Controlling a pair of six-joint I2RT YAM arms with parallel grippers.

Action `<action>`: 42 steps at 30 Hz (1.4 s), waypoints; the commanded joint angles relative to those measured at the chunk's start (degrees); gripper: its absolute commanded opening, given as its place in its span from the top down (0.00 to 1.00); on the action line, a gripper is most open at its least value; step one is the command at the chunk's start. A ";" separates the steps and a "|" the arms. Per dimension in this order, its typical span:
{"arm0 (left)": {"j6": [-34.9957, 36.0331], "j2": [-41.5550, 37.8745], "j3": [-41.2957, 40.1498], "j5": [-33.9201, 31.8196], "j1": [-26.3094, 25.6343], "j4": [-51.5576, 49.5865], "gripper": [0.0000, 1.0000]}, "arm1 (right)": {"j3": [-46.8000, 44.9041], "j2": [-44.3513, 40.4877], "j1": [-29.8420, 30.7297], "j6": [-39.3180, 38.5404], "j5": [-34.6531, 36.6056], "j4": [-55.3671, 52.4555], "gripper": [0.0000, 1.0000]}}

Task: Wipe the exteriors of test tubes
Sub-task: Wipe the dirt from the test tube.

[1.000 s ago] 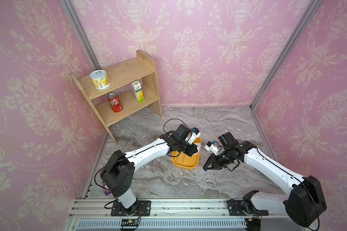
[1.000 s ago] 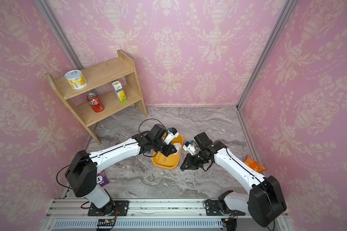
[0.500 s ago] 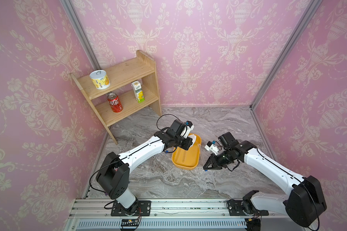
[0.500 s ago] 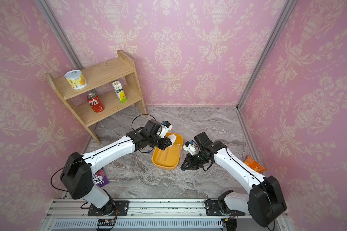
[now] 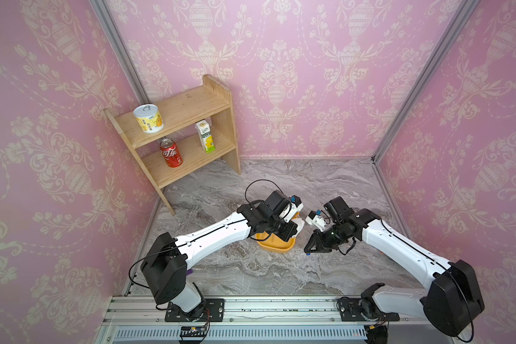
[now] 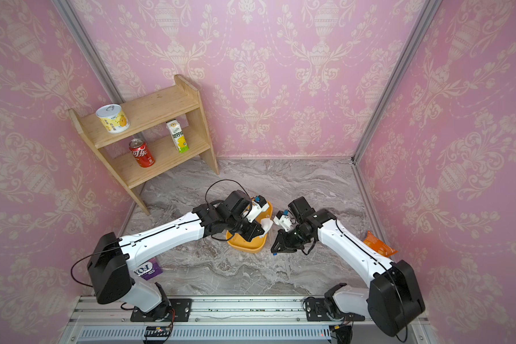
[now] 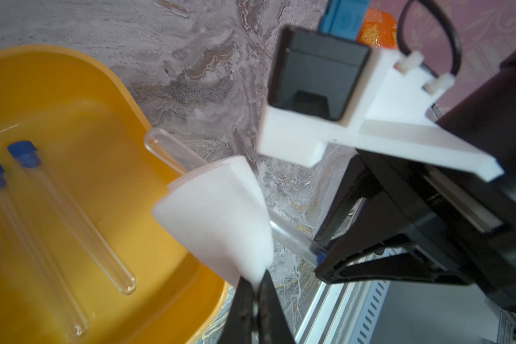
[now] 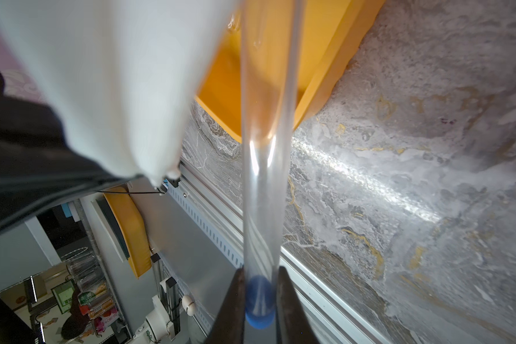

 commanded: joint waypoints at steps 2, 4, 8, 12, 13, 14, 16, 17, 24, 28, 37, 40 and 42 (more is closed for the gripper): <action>-1.65 -1.42 -2.18 1.45 -0.95 -1.93 0.96 | 2.00 1.20 0.33 -1.89 4.31 -2.62 0.93; -1.58 -1.34 -2.49 2.35 -1.33 -1.81 0.96 | 1.95 1.47 0.30 -2.08 5.06 -2.72 0.93; -1.52 -0.07 -0.99 3.48 -2.83 -3.01 0.96 | 1.94 1.32 0.33 -2.32 6.29 -3.14 0.93; -1.22 2.20 0.66 3.82 -4.18 -3.94 0.96 | 1.78 1.22 0.35 -2.35 6.53 -3.25 0.93; -1.21 2.63 0.96 3.95 -4.45 -3.92 0.96 | 1.78 1.20 0.37 -2.40 6.77 -3.29 0.93; -1.20 2.98 1.27 3.84 -4.69 -4.00 0.96 | 1.78 1.15 0.35 -2.43 6.91 -3.41 0.93; -1.15 3.44 1.67 4.02 -4.82 -3.96 0.96 | 1.60 0.97 0.35 -2.44 6.82 -3.32 0.93; -1.20 3.70 1.94 4.06 -4.91 -4.07 0.96 | 1.60 0.96 0.35 -2.35 6.82 -3.28 0.93; -1.03 5.32 2.93 2.67 -5.00 -4.31 0.96 | 1.47 0.69 0.39 -2.26 6.13 -3.11 0.93; -0.55 7.11 4.22 2.05 -5.00 -5.01 0.97 | 1.34 0.25 0.35 -2.17 5.61 -3.15 0.93; 0.35 8.86 6.65 -0.34 -3.60 -6.73 0.97 | 0.81 -0.79 0.35 -1.91 5.28 -3.24 0.93; 0.36 8.86 6.65 -0.48 -2.23 -6.49 0.97 | 0.72 -0.79 0.40 -1.91 4.93 -3.08 0.93; 0.74 8.92 6.90 -0.55 -1.59 -6.56 0.97 | 0.74 -0.75 0.43 -1.91 4.74 -2.99 0.93</action>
